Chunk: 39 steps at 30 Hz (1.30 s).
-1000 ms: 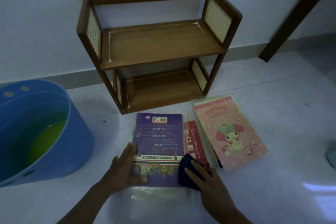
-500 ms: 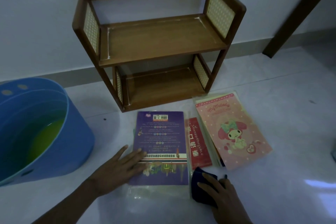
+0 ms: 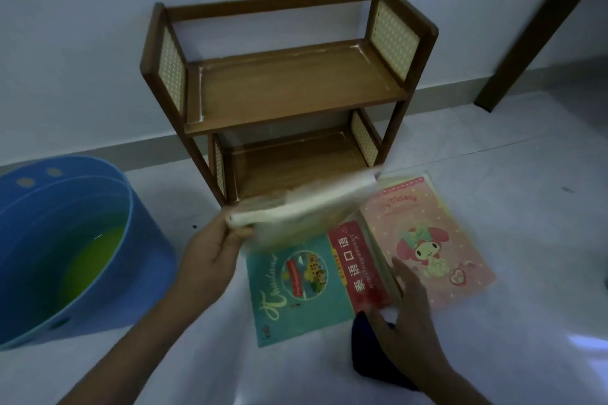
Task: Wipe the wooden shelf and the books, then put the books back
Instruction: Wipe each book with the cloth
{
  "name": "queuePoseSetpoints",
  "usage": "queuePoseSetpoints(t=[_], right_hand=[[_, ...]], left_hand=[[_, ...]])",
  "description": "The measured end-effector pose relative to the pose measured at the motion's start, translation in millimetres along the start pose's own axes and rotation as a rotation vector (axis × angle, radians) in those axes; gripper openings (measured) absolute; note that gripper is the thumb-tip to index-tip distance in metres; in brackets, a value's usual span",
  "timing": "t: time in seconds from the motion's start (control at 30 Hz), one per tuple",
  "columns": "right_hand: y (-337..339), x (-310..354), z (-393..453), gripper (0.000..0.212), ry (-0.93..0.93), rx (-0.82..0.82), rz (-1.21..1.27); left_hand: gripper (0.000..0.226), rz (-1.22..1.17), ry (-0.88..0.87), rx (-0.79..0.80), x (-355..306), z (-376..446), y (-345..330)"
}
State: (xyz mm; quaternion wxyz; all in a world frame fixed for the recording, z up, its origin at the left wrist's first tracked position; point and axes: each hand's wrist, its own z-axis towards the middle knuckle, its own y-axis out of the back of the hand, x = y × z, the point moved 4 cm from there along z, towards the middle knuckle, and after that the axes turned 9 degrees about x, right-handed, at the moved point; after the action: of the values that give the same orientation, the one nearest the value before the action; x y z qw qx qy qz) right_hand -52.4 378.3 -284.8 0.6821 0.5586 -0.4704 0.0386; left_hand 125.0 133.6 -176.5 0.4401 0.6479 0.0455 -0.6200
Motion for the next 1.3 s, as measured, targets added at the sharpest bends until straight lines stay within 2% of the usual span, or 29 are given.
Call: queuePoseSetpoints(t=[0.07, 0.17, 0.2, 0.3, 0.33, 0.4, 0.47, 0.57, 0.63, 0.77, 0.87, 1.0, 1.1, 1.23, 1.3], right_hand=[[14.2, 35.5, 35.0, 0.084, 0.044, -0.017, 0.18], [23.4, 65.5, 89.0, 0.096, 0.043, 0.166, 0.482], [21.9, 65.6, 102.1, 0.091, 0.037, 0.224, 0.49], [13.2, 59.8, 114.9, 0.046, 0.037, 0.279, 0.388], [12.5, 59.1, 114.0, 0.038, 0.039, 0.268, 0.385], [12.5, 58.2, 111.1, 0.039, 0.049, 0.216, 0.358], [10.4, 57.5, 109.7, 0.035, 0.045, 0.179, 0.336], [2.8, 56.1, 108.3, 0.028, 0.019, 0.177, 0.389], [1.8, 59.0, 109.5, 0.023, 0.013, 0.172, 0.438], [15.2, 63.2, 117.6, 0.017, -0.021, 0.129, 0.522], [39.9, 59.5, 122.1, 0.019, -0.038, 0.04, 0.595], [82.6, 33.4, 120.8, 0.024, -0.122, -0.107, 0.55], [108.1, -11.7, 119.4, 0.028, -0.273, -0.197, 0.386], [129.7, -67.6, 127.6, 0.029, -0.473, -0.164, 0.22], [135.7, -85.8, 136.7, 0.03, -0.527, -0.122, 0.157]], left_hand=[[0.013, -0.143, 0.086, -0.025, 0.4, 6.9, 12.7], [0.02, -0.323, 0.177, 0.029, 8.3, 10.1, 15.5], [0.02, -0.33, 0.194, 0.045, 9.0, 9.9, 12.8], [0.02, -0.339, 0.223, 0.075, 15.2, 6.0, 3.6], [0.022, -0.36, 0.229, 0.063, 16.7, 5.3, 2.8], [0.021, -0.407, 0.23, 0.027, 25.6, 4.7, 2.3], [0.01, -0.398, 0.231, 0.014, 35.3, 3.2, 0.1], [0.024, -0.302, 0.295, 0.015, 56.0, -6.0, -15.1], [0.024, -0.268, 0.317, -0.001, 64.8, -8.8, -26.5], [0.03, -0.196, 0.289, -0.068, 50.9, 4.7, -29.1], [0.022, -0.222, 0.261, -0.083, 24.5, 27.4, -34.7], [0.023, -0.319, 0.33, 0.013, 5.6, 59.3, -81.5], [0.021, -0.349, 0.45, 0.143, 2.9, 71.7, -140.4], [0.036, -0.431, 0.639, 0.284, 13.1, 81.8, -214.3], [0.034, -0.446, 0.684, 0.324, 15.2, 88.0, -239.3]])
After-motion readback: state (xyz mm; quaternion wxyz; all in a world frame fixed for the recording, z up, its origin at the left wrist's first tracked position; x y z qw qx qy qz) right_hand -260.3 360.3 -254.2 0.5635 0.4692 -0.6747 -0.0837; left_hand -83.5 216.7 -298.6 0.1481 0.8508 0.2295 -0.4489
